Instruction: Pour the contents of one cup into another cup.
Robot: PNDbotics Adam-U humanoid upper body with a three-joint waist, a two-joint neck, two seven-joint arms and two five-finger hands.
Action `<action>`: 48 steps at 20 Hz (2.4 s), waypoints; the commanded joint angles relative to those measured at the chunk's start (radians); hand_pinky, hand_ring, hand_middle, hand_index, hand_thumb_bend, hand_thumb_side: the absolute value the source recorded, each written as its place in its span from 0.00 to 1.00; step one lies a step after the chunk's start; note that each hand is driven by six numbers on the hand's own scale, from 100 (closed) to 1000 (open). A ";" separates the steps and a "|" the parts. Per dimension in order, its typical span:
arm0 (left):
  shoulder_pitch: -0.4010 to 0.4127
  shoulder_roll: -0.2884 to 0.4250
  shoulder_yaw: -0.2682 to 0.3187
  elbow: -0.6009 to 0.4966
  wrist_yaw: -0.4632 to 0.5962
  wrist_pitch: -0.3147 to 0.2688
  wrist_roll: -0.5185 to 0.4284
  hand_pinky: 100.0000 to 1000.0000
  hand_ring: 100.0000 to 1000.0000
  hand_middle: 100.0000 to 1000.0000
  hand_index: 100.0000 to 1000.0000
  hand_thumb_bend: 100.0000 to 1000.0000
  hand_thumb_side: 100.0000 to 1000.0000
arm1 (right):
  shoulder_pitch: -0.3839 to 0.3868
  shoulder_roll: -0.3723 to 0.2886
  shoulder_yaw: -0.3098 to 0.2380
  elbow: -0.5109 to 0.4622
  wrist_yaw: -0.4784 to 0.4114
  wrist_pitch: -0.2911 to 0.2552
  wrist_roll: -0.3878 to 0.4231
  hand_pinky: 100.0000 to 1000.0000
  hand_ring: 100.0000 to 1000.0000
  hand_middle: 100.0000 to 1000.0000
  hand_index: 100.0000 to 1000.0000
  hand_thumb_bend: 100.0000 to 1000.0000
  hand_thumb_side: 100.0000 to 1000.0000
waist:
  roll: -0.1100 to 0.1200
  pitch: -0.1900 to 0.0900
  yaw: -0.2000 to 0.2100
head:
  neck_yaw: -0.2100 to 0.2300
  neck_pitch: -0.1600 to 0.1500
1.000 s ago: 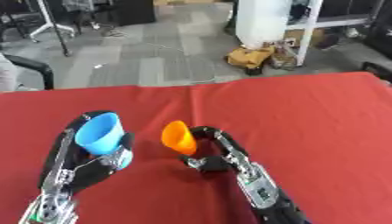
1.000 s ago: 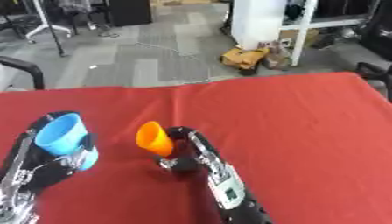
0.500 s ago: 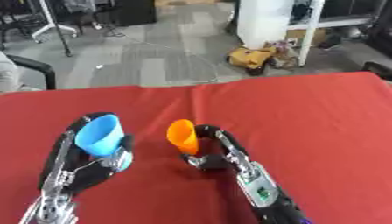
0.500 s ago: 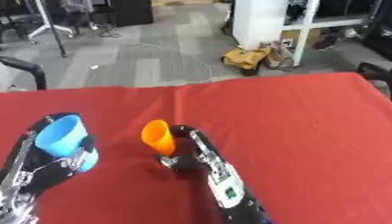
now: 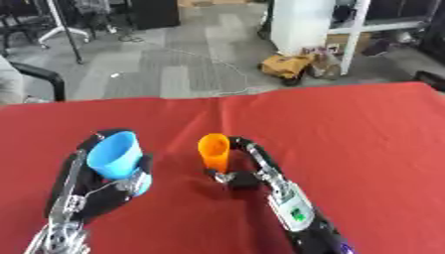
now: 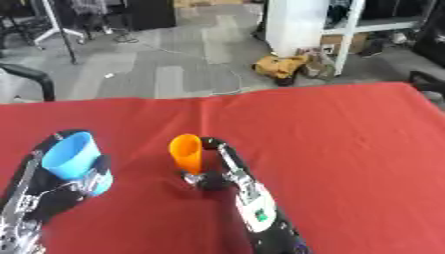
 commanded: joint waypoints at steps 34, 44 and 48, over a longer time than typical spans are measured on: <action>-0.007 -0.006 0.002 -0.017 0.003 -0.003 -0.006 0.30 0.36 0.48 0.66 0.04 0.00 | -0.028 0.038 -0.020 0.041 0.021 0.015 -0.125 0.72 0.36 0.29 0.48 0.21 0.00 | 0.003 -0.018 0.026 | -0.012 -0.012; -0.021 0.058 0.009 -0.033 0.006 -0.008 -0.007 0.30 0.36 0.47 0.66 0.05 0.00 | 0.030 0.014 0.075 -0.123 -0.057 -0.050 -0.021 0.71 0.33 0.26 0.47 0.22 0.00 | -0.004 -0.018 0.016 | -0.007 -0.013; -0.036 0.096 0.013 -0.038 0.014 -0.006 -0.017 0.30 0.36 0.47 0.67 0.06 0.00 | 0.067 0.003 0.134 -0.202 -0.137 -0.074 0.094 0.71 0.33 0.26 0.47 0.21 0.00 | -0.009 -0.020 0.012 | -0.001 -0.017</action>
